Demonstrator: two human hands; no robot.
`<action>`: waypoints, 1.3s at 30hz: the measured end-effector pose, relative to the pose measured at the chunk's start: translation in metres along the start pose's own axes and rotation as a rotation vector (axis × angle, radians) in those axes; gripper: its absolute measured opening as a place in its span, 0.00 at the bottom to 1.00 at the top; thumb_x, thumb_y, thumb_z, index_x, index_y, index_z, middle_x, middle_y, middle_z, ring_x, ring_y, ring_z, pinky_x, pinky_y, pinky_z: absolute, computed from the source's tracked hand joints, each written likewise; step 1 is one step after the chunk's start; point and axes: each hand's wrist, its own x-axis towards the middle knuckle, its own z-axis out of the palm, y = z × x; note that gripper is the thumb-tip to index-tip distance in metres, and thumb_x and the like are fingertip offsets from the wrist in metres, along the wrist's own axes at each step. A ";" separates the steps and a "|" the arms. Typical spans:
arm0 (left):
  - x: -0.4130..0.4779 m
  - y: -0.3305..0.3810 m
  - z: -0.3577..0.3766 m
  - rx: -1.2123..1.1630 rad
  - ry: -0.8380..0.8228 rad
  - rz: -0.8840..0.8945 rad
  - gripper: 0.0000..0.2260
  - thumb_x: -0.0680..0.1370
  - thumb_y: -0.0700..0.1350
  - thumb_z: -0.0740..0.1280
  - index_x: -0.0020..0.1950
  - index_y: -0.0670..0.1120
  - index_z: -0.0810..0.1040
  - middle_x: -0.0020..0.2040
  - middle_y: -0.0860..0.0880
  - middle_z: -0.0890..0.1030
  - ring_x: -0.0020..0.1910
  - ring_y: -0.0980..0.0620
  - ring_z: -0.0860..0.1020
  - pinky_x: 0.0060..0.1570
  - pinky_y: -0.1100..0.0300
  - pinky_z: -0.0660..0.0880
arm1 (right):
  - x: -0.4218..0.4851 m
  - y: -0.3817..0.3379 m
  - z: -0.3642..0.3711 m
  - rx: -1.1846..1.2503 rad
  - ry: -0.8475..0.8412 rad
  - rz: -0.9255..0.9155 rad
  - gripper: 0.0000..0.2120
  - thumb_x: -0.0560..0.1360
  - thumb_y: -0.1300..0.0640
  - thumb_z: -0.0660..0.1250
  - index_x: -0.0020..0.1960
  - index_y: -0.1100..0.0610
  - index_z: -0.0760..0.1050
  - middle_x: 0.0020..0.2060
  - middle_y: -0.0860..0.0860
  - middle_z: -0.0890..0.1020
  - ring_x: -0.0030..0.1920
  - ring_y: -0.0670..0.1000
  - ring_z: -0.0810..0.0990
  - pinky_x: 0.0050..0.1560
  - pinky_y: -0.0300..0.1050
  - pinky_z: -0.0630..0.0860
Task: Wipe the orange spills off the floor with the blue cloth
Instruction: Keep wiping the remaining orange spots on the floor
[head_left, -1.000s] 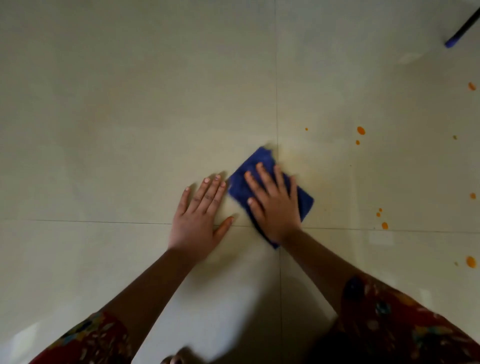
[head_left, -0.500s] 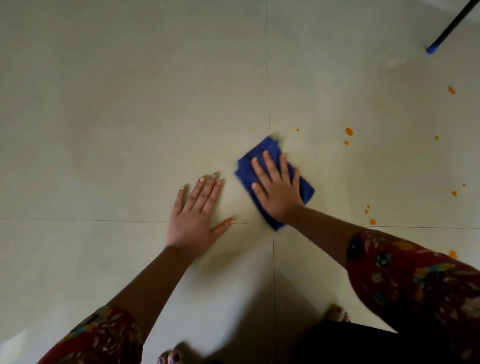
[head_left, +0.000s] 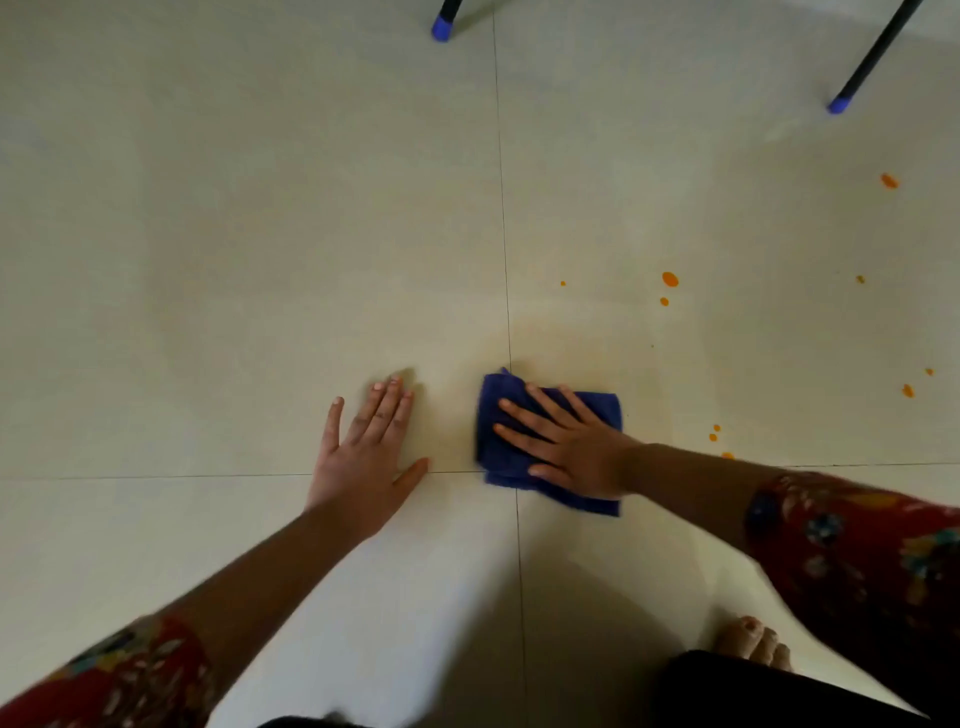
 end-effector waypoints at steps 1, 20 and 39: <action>0.000 -0.002 -0.004 0.015 -0.006 0.021 0.34 0.77 0.63 0.48 0.77 0.44 0.60 0.78 0.48 0.59 0.76 0.50 0.59 0.72 0.47 0.44 | -0.012 0.020 0.004 -0.023 -0.016 -0.054 0.27 0.81 0.39 0.34 0.78 0.44 0.35 0.78 0.49 0.44 0.77 0.62 0.45 0.76 0.64 0.48; 0.086 0.148 -0.017 -0.294 -0.143 -0.173 0.44 0.70 0.73 0.42 0.77 0.51 0.31 0.77 0.55 0.31 0.76 0.55 0.32 0.75 0.52 0.35 | 0.067 0.115 -0.026 0.093 0.384 0.276 0.25 0.81 0.43 0.48 0.76 0.48 0.61 0.76 0.48 0.63 0.76 0.55 0.61 0.73 0.61 0.54; 0.092 0.175 -0.001 -0.190 -0.131 -0.134 0.62 0.58 0.81 0.57 0.77 0.47 0.31 0.76 0.49 0.29 0.75 0.51 0.29 0.73 0.48 0.32 | 0.001 0.213 0.005 0.255 0.515 0.919 0.31 0.78 0.38 0.45 0.78 0.49 0.57 0.78 0.50 0.59 0.76 0.59 0.58 0.74 0.58 0.54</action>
